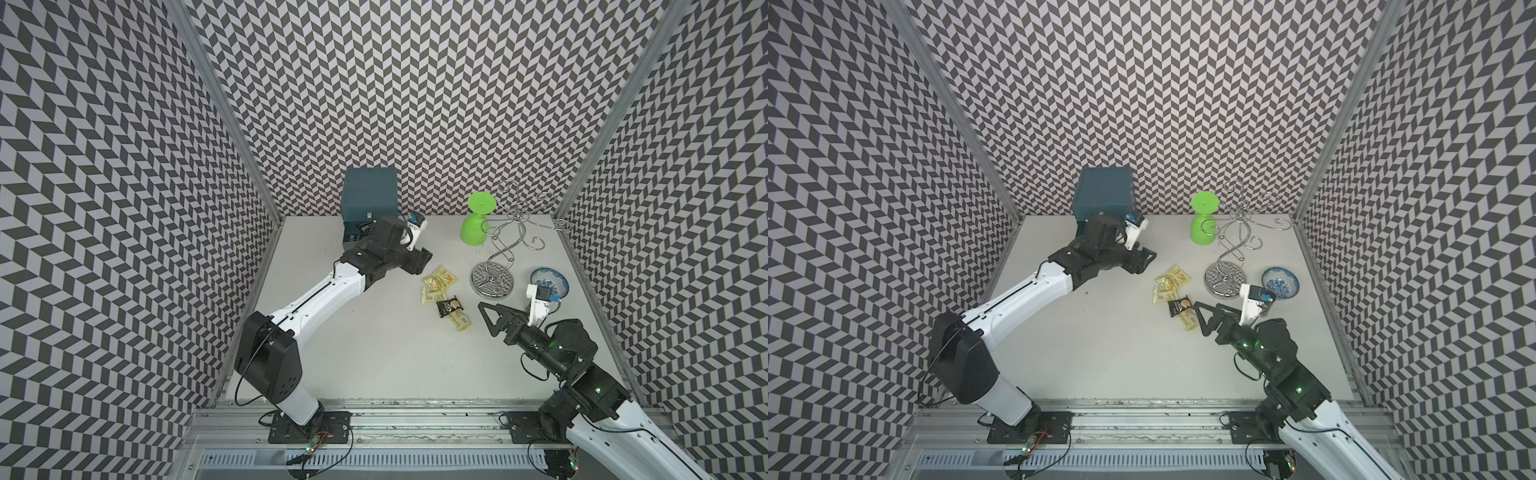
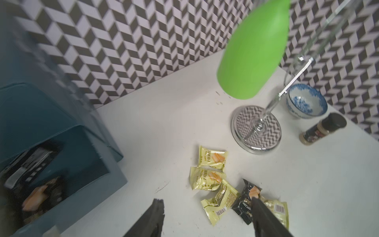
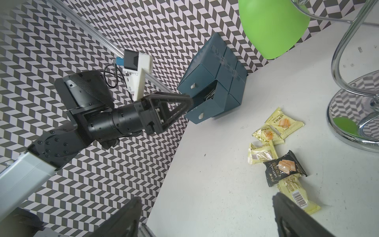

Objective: Place the cookies into the drawer by color
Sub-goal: Pick up the cookie at the center of the board.

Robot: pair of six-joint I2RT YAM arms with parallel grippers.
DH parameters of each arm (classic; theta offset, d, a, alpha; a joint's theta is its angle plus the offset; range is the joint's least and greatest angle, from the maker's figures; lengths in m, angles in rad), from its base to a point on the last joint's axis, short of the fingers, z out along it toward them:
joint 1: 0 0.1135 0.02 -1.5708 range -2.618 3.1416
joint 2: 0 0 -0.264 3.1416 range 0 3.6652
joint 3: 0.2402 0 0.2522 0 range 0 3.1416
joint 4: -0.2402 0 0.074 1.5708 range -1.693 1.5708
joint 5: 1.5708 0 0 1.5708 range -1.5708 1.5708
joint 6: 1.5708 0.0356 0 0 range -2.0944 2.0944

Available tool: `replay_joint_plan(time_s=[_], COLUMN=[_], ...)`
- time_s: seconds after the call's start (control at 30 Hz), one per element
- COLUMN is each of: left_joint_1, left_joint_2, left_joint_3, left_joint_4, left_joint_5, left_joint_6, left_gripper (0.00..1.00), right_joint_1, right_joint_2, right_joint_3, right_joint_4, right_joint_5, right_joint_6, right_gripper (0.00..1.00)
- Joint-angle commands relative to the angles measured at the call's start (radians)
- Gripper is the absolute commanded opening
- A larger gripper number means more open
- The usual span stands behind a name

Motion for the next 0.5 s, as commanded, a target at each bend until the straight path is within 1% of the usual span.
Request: replay_joint_plan(time_s=[0.0, 0.07, 0.13, 0.23, 0.37, 0.47], left_joint_1=[-0.065, -0.092, -0.121, -0.165, -0.207, -0.218], left_joint_2=[0.093, 0.142, 0.186, 0.242, 0.319, 0.357], left_joint_3=[0.025, 0.056, 0.072, 0.090, 0.136, 0.159], left_joint_4=[-0.086, -0.103, -0.084, -0.029, 0.002, 0.006], left_joint_5=[-0.027, -0.035, -0.040, -0.096, -0.201, -0.210], left_joint_6=[0.267, 0.279, 0.279, 0.261, 0.253, 0.268], left_gripper=[0.73, 0.74, 0.74, 0.74, 0.73, 0.73], right_joint_1=[0.003, 0.004, 0.004, 0.004, 0.004, 0.003], right_joint_2=[-0.008, -0.009, -0.012, -0.023, -0.047, -0.065], right_joint_3=[-0.002, -0.002, -0.002, -0.003, -0.003, -0.003], right_joint_4=[0.052, 0.052, 0.048, 0.037, 0.015, -0.002], right_joint_5=[0.014, 0.013, 0.013, 0.013, 0.019, 0.030], right_joint_6=[0.004, 0.004, 0.004, 0.005, 0.006, 0.006], right_gripper=[1.00, 1.00, 1.00, 1.00, 0.99, 1.00])
